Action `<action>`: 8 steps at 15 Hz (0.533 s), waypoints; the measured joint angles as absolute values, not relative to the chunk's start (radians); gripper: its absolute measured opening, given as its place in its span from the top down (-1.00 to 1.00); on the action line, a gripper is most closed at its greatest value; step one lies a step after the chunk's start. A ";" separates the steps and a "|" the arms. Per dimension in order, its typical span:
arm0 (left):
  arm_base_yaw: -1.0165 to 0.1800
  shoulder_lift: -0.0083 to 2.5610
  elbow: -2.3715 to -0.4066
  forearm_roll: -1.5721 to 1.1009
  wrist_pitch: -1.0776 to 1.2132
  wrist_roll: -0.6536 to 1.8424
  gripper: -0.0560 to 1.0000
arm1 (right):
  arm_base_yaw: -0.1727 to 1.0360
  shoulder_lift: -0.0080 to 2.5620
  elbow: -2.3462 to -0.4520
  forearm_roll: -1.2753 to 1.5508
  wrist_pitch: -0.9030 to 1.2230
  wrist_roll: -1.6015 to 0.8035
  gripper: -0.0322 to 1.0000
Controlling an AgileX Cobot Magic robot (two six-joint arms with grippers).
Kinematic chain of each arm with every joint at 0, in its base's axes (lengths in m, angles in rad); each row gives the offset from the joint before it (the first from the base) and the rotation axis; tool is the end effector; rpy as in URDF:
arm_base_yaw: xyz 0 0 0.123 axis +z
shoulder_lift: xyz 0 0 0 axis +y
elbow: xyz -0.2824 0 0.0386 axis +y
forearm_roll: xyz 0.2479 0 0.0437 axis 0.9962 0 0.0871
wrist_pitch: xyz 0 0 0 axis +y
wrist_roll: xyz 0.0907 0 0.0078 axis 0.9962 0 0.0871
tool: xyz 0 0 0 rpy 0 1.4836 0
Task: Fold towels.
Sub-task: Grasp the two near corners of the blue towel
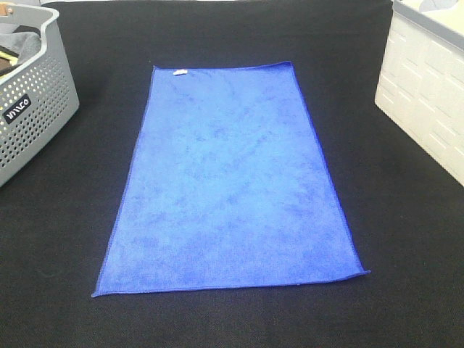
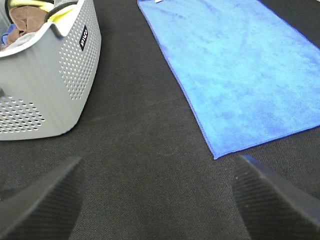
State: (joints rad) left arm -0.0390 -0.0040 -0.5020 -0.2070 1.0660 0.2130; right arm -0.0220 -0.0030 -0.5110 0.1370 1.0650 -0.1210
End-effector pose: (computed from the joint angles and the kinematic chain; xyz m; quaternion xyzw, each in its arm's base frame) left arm -0.0075 -0.0161 0.2787 0.1112 0.8412 -0.0577 0.5260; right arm -0.0070 0.0110 0.2805 -0.0453 0.8475 0.0307 0.5280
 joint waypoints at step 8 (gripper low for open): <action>-0.039 -0.004 -0.502 -0.208 1.066 0.213 -0.57 | -0.022 -0.003 -0.511 0.137 1.065 -0.121 -0.73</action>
State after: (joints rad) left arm -0.0390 -0.0040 -0.5020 -0.2080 1.0660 0.2130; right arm -0.0220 -0.0030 -0.5110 0.1370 1.0650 -0.1210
